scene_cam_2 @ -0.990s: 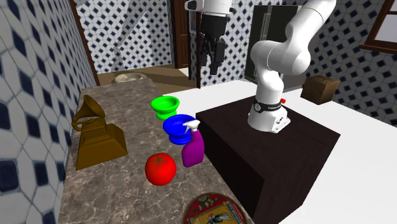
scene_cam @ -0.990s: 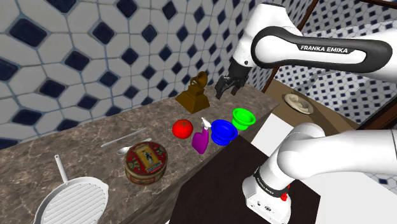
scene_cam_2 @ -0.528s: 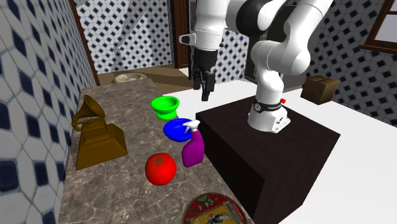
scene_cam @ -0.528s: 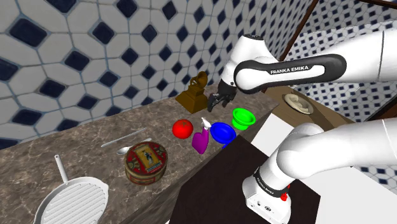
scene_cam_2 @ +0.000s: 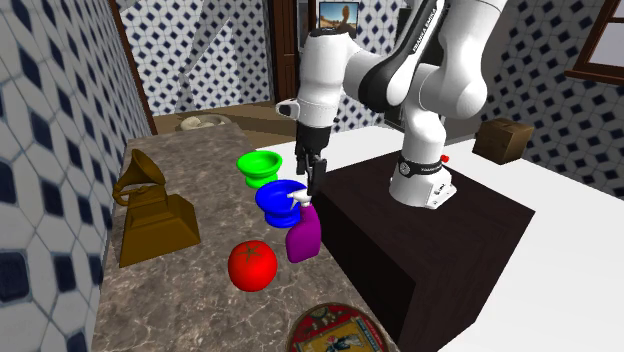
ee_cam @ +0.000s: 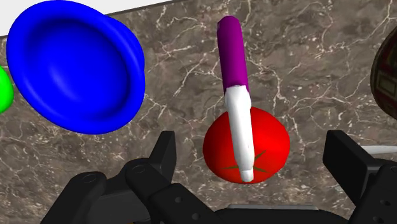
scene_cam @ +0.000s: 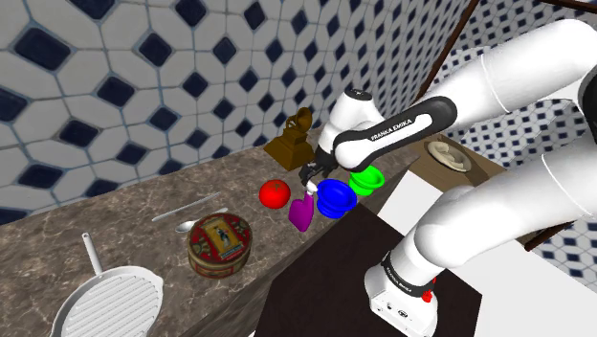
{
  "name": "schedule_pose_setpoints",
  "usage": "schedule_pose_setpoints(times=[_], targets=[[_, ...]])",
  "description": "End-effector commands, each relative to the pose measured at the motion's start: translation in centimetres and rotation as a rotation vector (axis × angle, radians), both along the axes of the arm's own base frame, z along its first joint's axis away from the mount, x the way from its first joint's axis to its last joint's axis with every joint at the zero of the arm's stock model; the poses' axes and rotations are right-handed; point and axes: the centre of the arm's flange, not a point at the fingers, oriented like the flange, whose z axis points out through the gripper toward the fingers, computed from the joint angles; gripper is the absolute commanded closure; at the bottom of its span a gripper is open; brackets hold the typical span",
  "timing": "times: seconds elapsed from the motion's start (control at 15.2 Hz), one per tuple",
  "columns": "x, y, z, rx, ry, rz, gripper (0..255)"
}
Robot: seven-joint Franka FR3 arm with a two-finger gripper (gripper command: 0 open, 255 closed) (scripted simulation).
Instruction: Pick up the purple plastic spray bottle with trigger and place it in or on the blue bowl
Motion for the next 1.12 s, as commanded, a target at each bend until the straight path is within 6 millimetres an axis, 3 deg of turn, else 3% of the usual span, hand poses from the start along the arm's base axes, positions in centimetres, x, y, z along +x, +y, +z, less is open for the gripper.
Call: schedule_pose_setpoints(times=[0.0,0.4,0.92,0.99,1.06], targets=[[0.3,-0.3,-1.3,-0.001,-0.003,0.0,0],[0.8,-0.5,-4.7,-0.001,-0.003,0.0,0],[0.8,-0.5,-4.7,-0.001,-0.003,0.0,0],[0.8,-0.5,-4.7,-0.001,-0.003,0.0,255],[0.8,-0.5,-4.7,-0.001,-0.003,0.0,255]])
